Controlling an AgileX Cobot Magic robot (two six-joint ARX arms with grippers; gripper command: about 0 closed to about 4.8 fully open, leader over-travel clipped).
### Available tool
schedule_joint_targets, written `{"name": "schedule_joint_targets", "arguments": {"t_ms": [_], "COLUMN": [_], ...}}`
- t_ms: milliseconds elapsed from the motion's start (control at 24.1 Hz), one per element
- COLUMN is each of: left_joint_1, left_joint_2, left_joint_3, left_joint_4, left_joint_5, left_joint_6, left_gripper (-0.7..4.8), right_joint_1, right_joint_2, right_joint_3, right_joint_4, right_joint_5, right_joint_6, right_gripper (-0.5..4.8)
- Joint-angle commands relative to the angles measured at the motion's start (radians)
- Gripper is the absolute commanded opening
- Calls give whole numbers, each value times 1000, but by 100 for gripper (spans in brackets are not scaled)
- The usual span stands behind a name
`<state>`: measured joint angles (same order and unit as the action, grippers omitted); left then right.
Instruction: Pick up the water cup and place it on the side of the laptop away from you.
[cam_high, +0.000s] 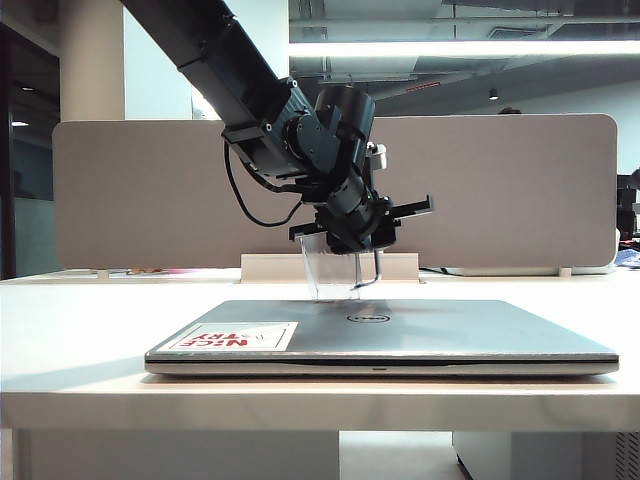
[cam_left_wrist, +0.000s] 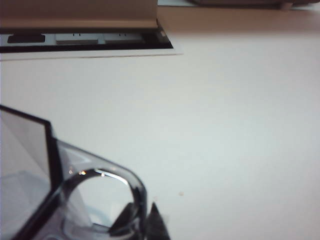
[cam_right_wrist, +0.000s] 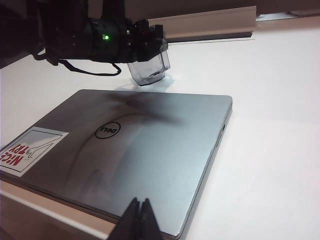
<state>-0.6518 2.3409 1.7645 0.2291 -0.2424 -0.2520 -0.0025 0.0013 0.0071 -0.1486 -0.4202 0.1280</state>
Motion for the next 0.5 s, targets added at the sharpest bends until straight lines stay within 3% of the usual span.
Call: {"name": "schedule_joint_targets", "arguments": {"t_ms": [42,499], "left_joint_1": [-2,-15], "left_joint_2": [2,2], "left_joint_3": [5,5], "left_joint_4": [4,-31], "left_joint_5": [3,19], "left_joint_6": [1,1], "left_gripper": [26,32], "right_joint_1": [1,1], "right_joint_2": [-2,-2], "right_joint_3": [-4,-4], "right_joint_4": [11,11], "right_joint_5": [-2,-2], "right_joint_6": [4,4], "right_gripper": [-8,-8]}}
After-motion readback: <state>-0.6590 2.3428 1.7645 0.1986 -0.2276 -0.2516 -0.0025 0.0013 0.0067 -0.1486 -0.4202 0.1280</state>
